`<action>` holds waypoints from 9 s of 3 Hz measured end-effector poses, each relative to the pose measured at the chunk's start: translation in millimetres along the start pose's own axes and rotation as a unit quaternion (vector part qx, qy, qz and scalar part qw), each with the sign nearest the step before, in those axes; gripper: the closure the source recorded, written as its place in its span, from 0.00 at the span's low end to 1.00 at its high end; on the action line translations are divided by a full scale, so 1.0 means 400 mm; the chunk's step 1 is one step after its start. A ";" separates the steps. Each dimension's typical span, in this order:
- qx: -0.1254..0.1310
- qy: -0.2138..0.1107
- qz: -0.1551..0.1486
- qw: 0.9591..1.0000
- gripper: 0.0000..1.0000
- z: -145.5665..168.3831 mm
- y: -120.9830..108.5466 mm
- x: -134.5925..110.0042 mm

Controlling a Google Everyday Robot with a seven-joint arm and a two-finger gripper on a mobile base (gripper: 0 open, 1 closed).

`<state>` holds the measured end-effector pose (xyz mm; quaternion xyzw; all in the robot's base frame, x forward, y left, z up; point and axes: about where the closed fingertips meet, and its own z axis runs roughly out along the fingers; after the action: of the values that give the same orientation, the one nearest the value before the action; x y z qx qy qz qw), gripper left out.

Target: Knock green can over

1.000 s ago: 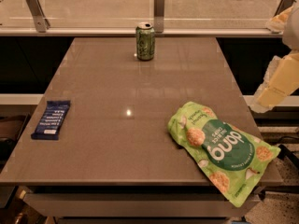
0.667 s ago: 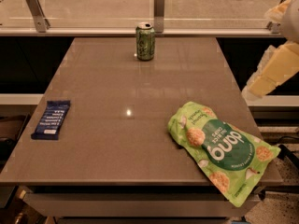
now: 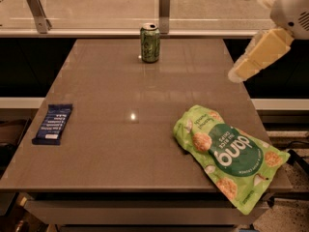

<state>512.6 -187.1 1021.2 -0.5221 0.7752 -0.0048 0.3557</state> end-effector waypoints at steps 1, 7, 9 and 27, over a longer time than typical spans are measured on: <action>-0.002 -0.039 0.014 0.999 0.00 0.050 -0.023 -0.020; -0.009 -0.109 0.053 0.993 0.00 0.226 -0.088 -0.062; -0.014 -0.151 0.068 0.986 0.00 0.336 -0.094 -0.095; -0.084 -0.319 0.146 0.933 0.88 0.812 -0.125 -0.369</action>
Offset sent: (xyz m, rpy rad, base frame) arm 0.0625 0.0329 -0.0335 0.2320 -0.0487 0.0118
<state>763.5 28.5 878.1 -0.4048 0.6862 0.2791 0.5361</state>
